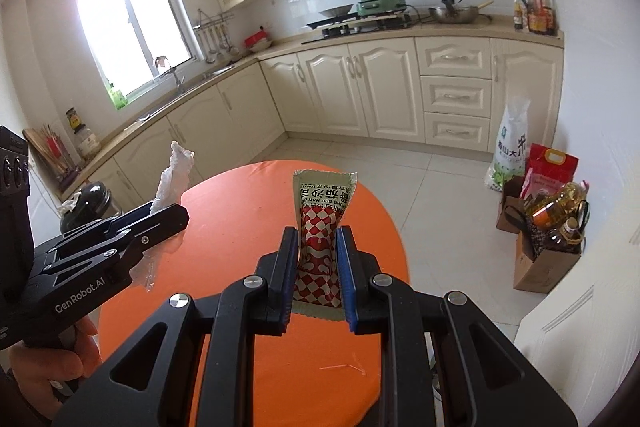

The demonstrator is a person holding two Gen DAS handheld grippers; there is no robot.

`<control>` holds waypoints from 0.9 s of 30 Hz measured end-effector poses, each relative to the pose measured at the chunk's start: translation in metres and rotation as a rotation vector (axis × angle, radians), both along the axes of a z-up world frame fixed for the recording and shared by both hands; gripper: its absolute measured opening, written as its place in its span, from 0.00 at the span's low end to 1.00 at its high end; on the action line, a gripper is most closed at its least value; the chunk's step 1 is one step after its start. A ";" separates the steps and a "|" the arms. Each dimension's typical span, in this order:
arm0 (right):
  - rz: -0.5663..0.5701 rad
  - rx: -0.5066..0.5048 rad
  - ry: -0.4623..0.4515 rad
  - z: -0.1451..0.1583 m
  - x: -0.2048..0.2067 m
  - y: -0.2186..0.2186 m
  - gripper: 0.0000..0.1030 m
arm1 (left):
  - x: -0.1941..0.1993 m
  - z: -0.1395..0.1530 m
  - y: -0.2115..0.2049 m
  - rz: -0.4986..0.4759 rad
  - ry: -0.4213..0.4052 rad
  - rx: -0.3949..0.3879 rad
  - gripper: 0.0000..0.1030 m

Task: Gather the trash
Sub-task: 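Carry the plastic wrap and red-patterned packet over the blue bucket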

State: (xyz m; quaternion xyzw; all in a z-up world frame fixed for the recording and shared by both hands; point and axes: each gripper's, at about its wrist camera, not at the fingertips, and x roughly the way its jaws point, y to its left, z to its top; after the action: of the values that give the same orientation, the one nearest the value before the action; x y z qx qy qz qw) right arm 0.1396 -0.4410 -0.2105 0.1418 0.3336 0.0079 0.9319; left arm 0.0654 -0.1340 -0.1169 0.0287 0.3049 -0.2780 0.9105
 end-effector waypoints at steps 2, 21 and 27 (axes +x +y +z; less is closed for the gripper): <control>-0.045 -0.004 -0.002 0.001 -0.012 -0.020 0.19 | -0.006 -0.001 -0.005 -0.050 0.001 -0.003 0.21; -0.436 0.164 0.227 -0.127 -0.087 -0.208 0.19 | 0.062 -0.095 -0.221 -0.453 0.278 0.233 0.21; -0.477 0.237 0.318 -0.188 -0.086 -0.237 0.19 | 0.090 -0.154 -0.286 -0.464 0.385 0.336 0.21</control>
State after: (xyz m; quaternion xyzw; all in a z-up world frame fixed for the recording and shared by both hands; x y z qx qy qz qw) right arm 0.0538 -0.6783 -0.3986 0.3232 0.4292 -0.1946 0.8206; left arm 0.1553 -0.4196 -0.2709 0.1937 0.4981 -0.4238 0.7313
